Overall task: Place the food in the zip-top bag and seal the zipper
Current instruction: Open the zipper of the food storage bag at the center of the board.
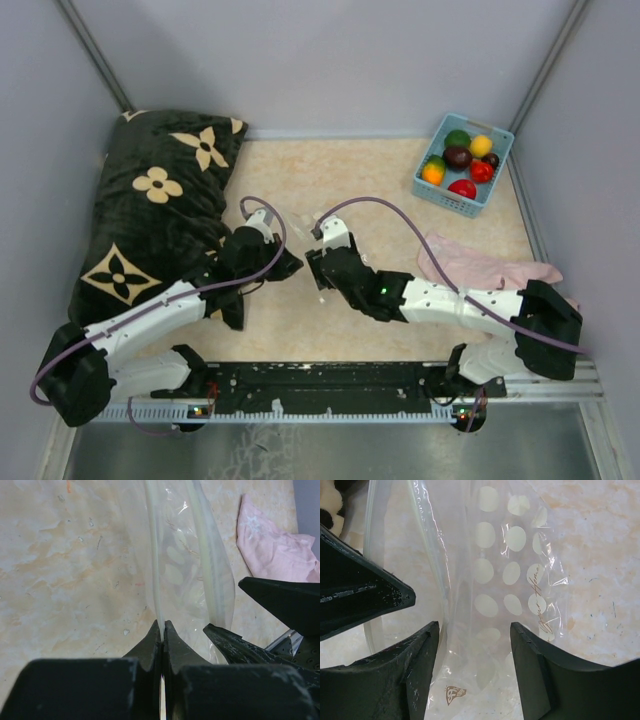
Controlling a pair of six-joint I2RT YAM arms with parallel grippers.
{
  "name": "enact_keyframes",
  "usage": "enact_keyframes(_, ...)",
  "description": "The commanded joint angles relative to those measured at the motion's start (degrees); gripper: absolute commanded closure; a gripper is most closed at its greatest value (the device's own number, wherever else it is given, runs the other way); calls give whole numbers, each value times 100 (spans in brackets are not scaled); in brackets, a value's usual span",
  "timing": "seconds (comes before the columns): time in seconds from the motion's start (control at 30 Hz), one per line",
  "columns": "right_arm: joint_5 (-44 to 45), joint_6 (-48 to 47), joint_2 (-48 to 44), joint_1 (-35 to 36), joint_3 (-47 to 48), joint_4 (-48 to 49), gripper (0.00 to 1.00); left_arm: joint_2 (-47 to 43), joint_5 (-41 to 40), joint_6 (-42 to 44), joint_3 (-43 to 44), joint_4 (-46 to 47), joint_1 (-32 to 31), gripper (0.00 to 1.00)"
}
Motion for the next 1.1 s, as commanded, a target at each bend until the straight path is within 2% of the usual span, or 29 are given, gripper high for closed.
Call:
enact_keyframes(0.0,-84,-140,168,54,460,285,39,-11,-58,-34,198,74,-106,100)
enact_keyframes(0.2,-622,-140,376,61,548,305,37,-66,-158,-71,227,92,-183,100)
enact_keyframes(0.43,-575,-94,465,237,484,60,31,-101,-311,-117,259,119,-232,100)
enact_keyframes(0.77,1116,121,368,484,302,-513,30,-140,-372,-143,281,29,-257,100)
enact_keyframes(1.07,1719,-150,-162,486,119,-279,32,-174,-533,-109,357,-263,-257,100)
